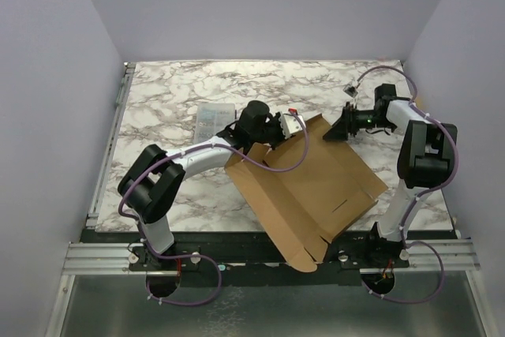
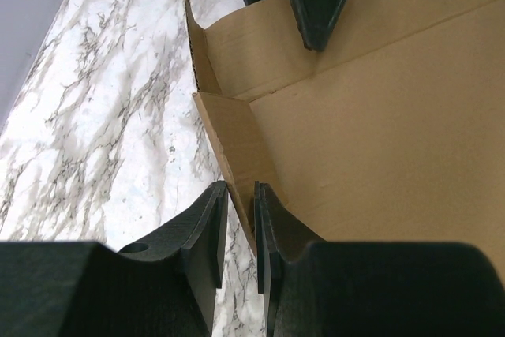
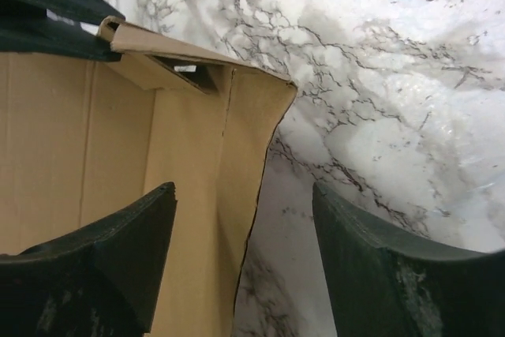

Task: Fold the paper box
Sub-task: Fold the paper box at the center of the board.

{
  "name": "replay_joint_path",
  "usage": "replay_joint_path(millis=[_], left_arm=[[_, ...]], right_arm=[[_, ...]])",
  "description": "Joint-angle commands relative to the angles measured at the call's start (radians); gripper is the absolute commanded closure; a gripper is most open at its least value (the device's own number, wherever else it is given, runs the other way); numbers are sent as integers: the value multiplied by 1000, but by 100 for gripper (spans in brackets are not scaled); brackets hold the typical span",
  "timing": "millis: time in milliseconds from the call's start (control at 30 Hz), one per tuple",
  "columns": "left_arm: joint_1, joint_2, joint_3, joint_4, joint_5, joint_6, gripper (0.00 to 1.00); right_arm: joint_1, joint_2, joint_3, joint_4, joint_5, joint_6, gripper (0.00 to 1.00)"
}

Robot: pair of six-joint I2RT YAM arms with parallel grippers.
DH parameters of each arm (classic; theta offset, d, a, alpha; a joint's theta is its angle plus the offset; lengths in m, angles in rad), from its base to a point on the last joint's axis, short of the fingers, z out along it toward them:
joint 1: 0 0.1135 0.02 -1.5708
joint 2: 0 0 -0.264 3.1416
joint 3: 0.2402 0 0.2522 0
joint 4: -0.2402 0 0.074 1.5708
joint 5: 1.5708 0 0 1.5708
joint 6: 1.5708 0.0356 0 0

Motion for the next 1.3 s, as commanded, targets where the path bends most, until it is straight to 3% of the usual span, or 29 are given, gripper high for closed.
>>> replay_joint_path(millis=[0, 133, 267, 500, 833, 1267], left_arm=[[-5, -41, -38, 116, -32, -14, 75], [-5, -31, -59, 153, -33, -32, 71], [-3, -13, -86, 184, -22, -72, 60], [0, 9, -148, 241, -18, -130, 53], [3, 35, -171, 246, 19, -180, 50], [4, 23, -200, 232, 72, -220, 46]], right_arm=[[3, -42, -8, 68, 6, 81, 35], [5, -83, -29, 122, 15, 119, 60], [20, -144, -80, 193, 54, 134, 78], [57, -201, -163, 249, 112, 96, 99], [77, -352, -340, 492, 265, 146, 100], [89, -442, -426, 600, 352, 198, 99]])
